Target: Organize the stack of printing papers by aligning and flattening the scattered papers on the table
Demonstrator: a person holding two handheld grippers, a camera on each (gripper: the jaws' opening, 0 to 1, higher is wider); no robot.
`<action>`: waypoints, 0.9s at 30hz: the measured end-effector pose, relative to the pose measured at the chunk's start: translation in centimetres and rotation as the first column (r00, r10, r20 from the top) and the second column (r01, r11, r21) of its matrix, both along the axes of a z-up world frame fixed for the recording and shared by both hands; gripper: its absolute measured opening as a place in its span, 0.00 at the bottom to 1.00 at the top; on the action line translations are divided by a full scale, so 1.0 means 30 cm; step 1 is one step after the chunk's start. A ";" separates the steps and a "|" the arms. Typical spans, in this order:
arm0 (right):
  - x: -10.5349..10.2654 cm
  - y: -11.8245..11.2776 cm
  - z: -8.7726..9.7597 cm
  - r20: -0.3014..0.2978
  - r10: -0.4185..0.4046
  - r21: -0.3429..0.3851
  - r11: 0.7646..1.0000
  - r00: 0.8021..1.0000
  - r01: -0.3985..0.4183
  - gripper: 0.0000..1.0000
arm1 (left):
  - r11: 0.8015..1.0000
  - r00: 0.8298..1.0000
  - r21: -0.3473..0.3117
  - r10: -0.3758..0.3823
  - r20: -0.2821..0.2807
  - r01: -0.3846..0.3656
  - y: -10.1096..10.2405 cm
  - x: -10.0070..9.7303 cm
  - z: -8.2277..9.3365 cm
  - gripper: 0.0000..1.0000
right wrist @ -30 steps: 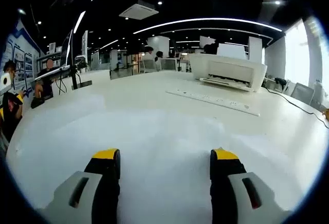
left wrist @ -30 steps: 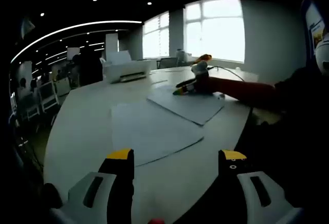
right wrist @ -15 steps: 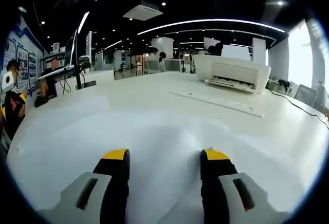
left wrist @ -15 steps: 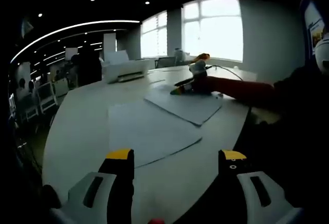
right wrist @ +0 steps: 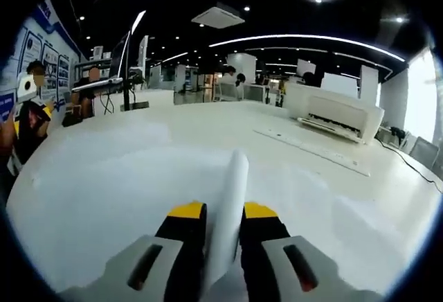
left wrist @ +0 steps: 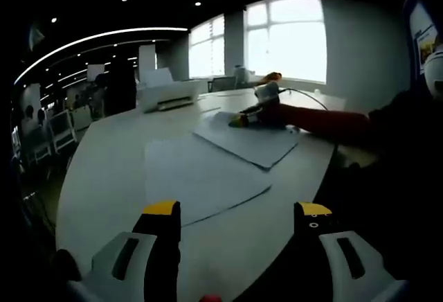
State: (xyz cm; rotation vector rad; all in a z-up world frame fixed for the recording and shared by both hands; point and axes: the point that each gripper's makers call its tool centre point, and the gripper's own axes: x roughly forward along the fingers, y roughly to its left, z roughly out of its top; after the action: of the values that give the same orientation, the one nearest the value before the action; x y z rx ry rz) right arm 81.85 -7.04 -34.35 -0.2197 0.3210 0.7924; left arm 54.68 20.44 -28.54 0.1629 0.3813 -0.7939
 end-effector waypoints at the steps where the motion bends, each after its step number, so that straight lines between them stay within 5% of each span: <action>1: 0.002 -0.003 0.000 0.002 -0.001 -0.003 1.000 1.000 0.001 0.14 | 1.000 1.000 -0.001 0.001 -0.001 -0.001 0.000 0.001 -0.001 0.69; 13: 0.026 -0.056 0.115 0.093 -0.020 0.111 0.994 0.996 0.009 0.12 | 1.000 1.000 -0.009 0.012 0.003 -0.012 0.012 0.020 0.006 0.70; 27: -0.066 -0.025 0.314 0.209 0.004 0.196 0.980 0.978 -0.046 0.10 | 1.000 0.998 -0.015 0.025 0.056 -0.024 0.007 0.023 0.060 0.68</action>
State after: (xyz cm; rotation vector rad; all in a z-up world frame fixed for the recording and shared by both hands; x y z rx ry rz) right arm 79.87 -7.79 -24.92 -0.1162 0.0398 0.8134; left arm 55.36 20.66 -26.73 0.1667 0.3237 -0.7657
